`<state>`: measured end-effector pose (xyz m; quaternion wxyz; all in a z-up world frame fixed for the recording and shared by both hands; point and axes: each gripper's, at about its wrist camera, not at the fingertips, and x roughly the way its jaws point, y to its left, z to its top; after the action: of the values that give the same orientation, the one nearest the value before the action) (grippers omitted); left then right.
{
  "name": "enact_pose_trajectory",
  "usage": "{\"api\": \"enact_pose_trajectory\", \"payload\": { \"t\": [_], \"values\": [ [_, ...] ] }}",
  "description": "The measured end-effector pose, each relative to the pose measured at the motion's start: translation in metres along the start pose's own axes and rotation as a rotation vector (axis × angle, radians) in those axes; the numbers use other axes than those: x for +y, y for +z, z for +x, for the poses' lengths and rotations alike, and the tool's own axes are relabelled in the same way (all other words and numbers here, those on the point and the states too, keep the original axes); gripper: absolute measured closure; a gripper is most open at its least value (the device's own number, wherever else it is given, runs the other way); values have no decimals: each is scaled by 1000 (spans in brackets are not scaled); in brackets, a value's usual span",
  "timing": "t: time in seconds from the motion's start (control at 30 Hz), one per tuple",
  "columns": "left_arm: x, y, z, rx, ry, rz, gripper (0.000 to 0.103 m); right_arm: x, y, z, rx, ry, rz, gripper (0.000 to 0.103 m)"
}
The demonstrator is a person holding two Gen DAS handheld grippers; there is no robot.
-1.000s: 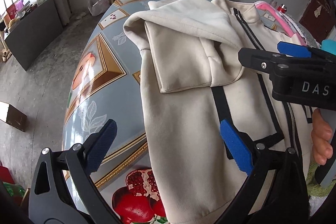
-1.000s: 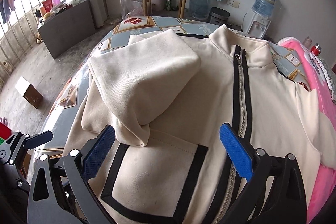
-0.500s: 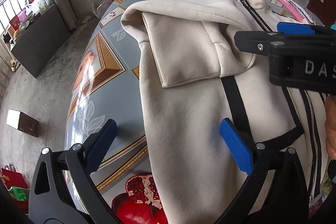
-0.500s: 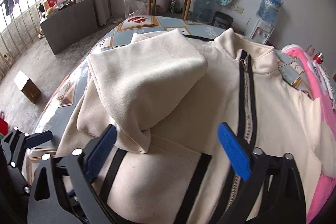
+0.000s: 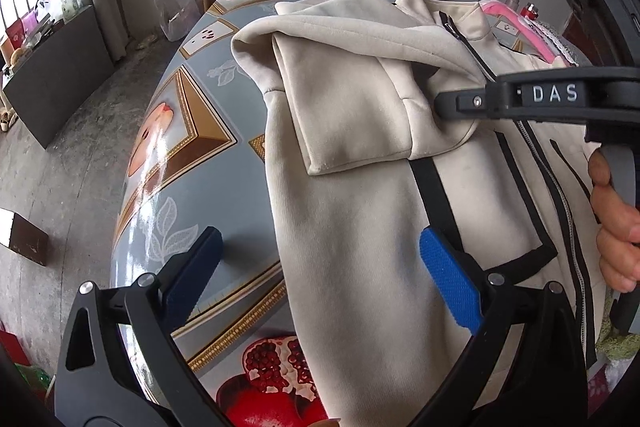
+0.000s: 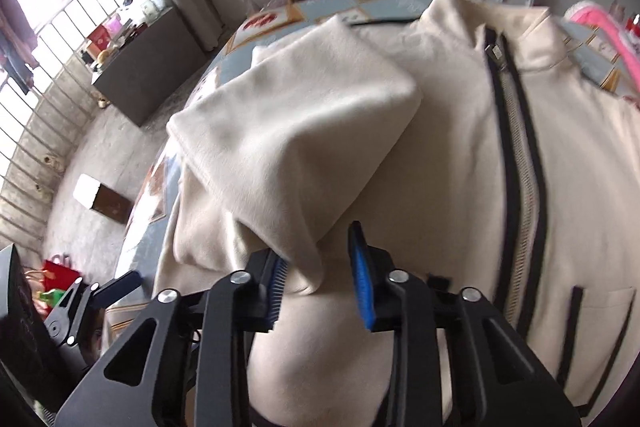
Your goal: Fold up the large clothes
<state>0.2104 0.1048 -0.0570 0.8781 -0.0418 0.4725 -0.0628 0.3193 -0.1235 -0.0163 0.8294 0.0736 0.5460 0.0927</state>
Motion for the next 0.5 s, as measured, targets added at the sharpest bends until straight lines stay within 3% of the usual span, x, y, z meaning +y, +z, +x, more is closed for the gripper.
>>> {"api": "enact_pose_trajectory", "payload": {
  "t": [0.1,0.3,0.4,0.5],
  "values": [
    [-3,3,3,16,18,23,8,6,5,-7,-21,-82,-40,96],
    [2,4,-6,19,-73,-11,8,42,56,-96,-329,-460,-313,97],
    [2,4,-8,12,-82,-18,8,68,67,-115,-360,-513,-434,97],
    [0,5,-7,16,-72,-22,8,88,47,-100,-266,-437,-533,97]
  ]
}}
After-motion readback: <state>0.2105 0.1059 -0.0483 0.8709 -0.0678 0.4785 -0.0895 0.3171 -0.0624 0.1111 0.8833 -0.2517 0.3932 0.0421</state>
